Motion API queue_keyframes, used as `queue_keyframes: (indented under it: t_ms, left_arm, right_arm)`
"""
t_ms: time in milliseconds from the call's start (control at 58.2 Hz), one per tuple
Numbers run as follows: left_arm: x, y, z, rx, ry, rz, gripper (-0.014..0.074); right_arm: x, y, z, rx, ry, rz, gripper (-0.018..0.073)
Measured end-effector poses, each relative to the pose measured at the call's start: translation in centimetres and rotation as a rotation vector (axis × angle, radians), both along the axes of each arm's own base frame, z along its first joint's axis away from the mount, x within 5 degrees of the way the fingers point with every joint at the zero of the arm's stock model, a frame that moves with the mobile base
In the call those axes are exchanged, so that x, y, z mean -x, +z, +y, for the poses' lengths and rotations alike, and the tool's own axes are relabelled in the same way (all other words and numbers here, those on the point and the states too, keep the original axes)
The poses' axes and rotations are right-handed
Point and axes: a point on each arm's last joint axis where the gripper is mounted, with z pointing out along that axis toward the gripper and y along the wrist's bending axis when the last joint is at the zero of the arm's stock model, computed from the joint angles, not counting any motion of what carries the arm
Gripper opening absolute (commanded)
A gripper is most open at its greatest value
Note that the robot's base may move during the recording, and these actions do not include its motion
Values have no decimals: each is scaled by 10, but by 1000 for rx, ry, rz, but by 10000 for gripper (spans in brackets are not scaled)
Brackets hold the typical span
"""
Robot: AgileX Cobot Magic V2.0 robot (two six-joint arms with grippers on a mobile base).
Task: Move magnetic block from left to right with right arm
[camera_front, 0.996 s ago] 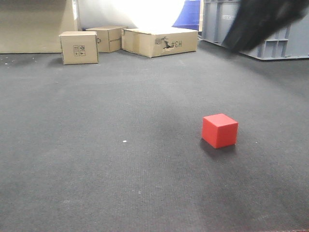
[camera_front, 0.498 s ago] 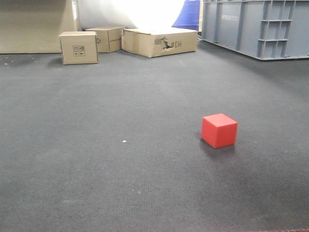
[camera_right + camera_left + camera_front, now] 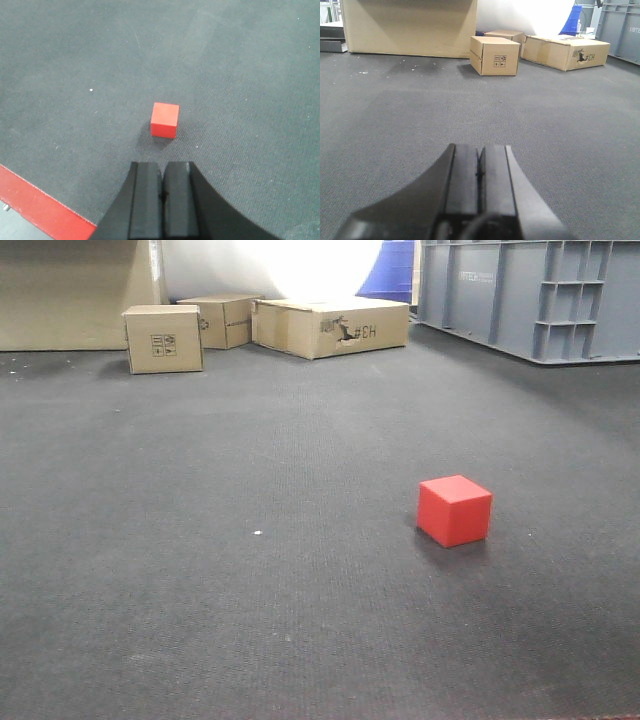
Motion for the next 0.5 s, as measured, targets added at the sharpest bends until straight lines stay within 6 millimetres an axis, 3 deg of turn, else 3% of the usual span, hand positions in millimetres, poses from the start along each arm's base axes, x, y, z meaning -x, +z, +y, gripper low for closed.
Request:
queue_keyframes:
  t_ms: [206,498]
  left_arm:
    - [0,0,0,0,0,0,-126]
    - [0,0,0,0,0,0,-126]
  right_arm:
    - [11,-10,-20,-42,-138,-133,58]
    - [33,-83,-49,-82,-435,-372,58]
